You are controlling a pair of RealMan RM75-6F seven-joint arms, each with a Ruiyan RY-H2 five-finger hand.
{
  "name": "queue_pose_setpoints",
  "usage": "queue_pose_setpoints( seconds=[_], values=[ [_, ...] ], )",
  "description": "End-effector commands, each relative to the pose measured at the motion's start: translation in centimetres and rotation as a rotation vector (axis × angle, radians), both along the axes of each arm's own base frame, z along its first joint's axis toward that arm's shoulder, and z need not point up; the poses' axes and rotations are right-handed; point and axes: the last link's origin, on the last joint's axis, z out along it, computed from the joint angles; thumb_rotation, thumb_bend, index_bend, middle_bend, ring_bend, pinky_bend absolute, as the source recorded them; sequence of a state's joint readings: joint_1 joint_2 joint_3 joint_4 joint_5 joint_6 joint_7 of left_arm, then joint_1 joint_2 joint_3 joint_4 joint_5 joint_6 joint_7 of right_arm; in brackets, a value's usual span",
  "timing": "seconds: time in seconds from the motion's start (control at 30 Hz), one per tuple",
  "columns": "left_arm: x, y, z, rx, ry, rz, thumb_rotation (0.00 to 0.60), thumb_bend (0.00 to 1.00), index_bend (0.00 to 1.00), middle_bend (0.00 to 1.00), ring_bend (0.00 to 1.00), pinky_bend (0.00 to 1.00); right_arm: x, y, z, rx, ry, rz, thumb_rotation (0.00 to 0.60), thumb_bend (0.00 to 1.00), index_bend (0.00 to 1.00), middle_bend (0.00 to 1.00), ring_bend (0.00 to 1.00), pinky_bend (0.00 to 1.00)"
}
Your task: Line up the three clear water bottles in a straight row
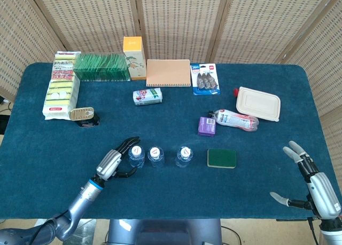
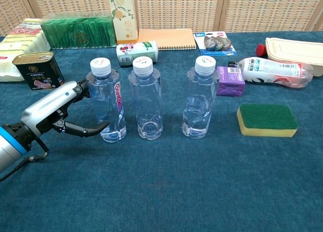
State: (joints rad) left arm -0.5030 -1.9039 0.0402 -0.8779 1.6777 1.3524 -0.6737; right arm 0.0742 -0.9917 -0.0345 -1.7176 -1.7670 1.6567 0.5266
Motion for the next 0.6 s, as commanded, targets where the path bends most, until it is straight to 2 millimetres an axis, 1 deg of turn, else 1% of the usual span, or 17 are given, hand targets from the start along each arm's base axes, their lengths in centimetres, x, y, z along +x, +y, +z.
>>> queue_pose_setpoints(
  seconds=[0.03,0.23,0.43,0.53,0.6],
  values=[
    [-0.2,0.0,0.1,0.001,0.009,0.006,0.6,0.32,0.0,0.0,0.0,0.16,0.0,0.0,0.0,0.001,0.0,0.0,0.54,0.0,0.1,0.03,0.0,0.1],
    [-0.6,-0.2,0.5,0.004,-0.001,0.015,0.6,0.3,0.0,0.0,0.0,0.15,0.1,0.0,0.1,-0.001,-0.001,0.002,0.54,0.0,0.1,0.04,0.0,0.1],
    [-1.7,-0.7,1.7,0.008,-0.019,0.036,0.6,0.28,0.0,0.0,0.0,0.12,0.1,0.1,0.1,-0.001,0.0,0.005,0.542,0.0,0.1,0.04,0.0,0.1],
    [-2.6,-1.3,2.6,-0.012,-0.016,0.055,0.6,0.27,0.0,0.0,0.0,0.1,0.2,0.2,0.1,-0.001,0.001,0.007,0.537,0.0,0.1,0.04,0.0,0.1],
    [-3.3,-1.7,3.6,-0.012,-0.01,0.061,0.6,0.26,0.0,0.0,0.0,0.07,0.3,0.3,0.1,0.0,0.001,0.008,0.537,0.0,0.1,0.04,0.0,0.1]
  ],
)
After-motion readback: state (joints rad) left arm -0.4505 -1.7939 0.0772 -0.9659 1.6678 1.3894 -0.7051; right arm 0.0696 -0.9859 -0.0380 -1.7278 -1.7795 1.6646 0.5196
